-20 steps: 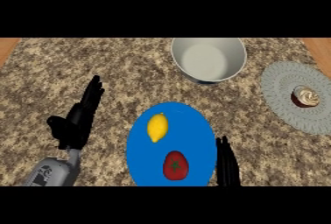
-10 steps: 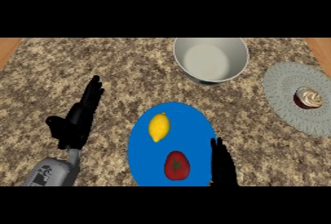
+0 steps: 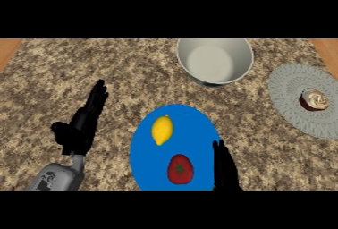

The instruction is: Pick the tomato from the plate and place it in the bowl

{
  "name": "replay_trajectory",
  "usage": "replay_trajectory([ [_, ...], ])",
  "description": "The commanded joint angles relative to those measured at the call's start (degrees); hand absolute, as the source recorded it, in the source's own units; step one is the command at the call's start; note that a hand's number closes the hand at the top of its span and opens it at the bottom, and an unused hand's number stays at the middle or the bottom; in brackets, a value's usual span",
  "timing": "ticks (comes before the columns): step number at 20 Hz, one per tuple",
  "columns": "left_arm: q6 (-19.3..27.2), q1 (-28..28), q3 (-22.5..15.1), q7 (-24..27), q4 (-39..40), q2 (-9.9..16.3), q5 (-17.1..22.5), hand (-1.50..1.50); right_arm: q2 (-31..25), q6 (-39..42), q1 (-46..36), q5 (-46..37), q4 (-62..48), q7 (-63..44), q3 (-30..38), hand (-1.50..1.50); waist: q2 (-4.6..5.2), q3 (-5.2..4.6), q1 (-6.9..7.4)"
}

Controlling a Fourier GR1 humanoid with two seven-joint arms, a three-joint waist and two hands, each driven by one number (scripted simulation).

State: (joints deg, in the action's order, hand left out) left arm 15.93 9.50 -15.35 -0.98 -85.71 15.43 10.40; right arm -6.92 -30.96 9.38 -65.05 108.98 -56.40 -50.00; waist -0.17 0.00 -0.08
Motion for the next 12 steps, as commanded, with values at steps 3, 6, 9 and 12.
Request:
replay_trajectory([
  [3, -1.0, -0.9, 0.9, 1.0, -0.1, 0.1, 0.5, 0.00, 6.6, -4.8, 1.5, 3.5, 6.6, -3.2, -4.7, -1.50, 0.01, 0.00, -0.21],
  [6, 0.1, -0.9, 0.0, -0.6, -0.5, -0.6, -0.5, 0.00, 6.6, -5.9, -0.7, 5.7, 5.7, -3.9, -4.2, -1.50, 0.09, 0.00, 0.03],
  [9, -0.1, 0.7, 0.4, -2.0, -2.2, -0.1, -0.7, 0.00, 6.6, -10.9, -0.3, 8.7, 0.5, -1.6, -4.2, -1.50, 0.13, 0.07, 0.28],
  [12, 0.3, -0.3, 0.6, -0.8, -2.0, -0.7, -1.3, 0.00, 6.6, -12.0, 0.4, 8.7, 1.2, -1.4, -4.6, -1.50, 0.11, 0.02, 0.03],
])
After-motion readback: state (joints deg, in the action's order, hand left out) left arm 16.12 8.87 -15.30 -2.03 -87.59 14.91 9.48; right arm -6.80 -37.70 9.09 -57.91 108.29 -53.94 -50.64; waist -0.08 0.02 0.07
